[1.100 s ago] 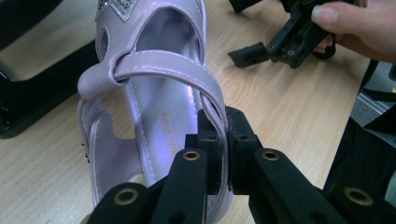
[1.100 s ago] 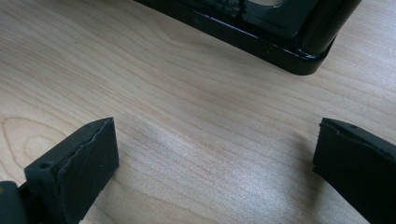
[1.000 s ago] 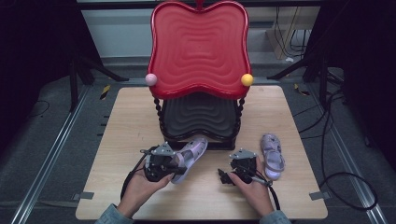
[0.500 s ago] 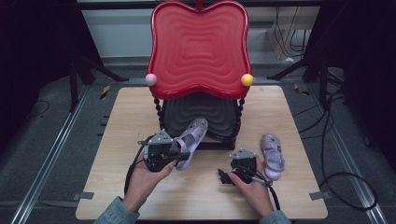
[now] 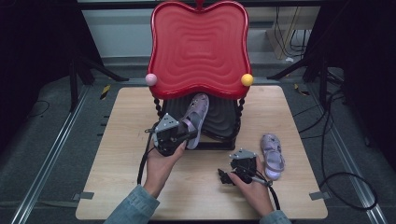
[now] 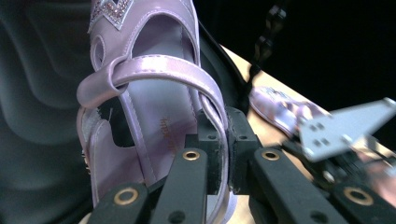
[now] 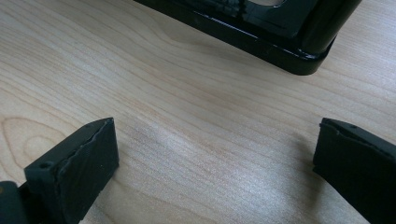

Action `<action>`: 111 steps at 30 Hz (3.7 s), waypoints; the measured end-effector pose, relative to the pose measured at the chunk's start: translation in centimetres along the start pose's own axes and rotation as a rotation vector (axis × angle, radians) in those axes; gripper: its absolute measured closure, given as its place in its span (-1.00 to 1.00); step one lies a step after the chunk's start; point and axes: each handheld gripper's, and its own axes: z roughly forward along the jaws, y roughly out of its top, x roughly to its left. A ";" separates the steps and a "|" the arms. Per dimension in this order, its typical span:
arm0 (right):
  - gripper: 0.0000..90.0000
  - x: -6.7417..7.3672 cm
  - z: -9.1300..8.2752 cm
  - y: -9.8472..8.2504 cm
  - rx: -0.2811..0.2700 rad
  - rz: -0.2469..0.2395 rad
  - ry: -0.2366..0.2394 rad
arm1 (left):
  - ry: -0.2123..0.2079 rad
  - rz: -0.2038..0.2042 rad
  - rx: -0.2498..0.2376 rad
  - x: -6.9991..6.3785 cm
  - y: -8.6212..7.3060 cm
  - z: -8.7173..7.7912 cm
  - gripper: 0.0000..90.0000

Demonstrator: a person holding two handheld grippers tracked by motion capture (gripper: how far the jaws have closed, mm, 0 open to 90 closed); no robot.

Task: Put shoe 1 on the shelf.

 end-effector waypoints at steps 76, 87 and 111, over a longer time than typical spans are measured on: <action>-0.99 -0.1 0.0 0.0 0.000 -0.006 0.004 | 0.289 -0.078 -0.065 2.4 1.3 7.3 0.69; -0.99 -0.1 0.0 0.0 0.000 -0.006 0.004 | 0.286 -0.083 -0.057 2.2 1.4 7.4 0.66; -0.99 -0.1 0.0 0.0 0.000 -0.006 0.005 | 0.293 -0.044 -0.046 1.8 1.5 6.9 0.30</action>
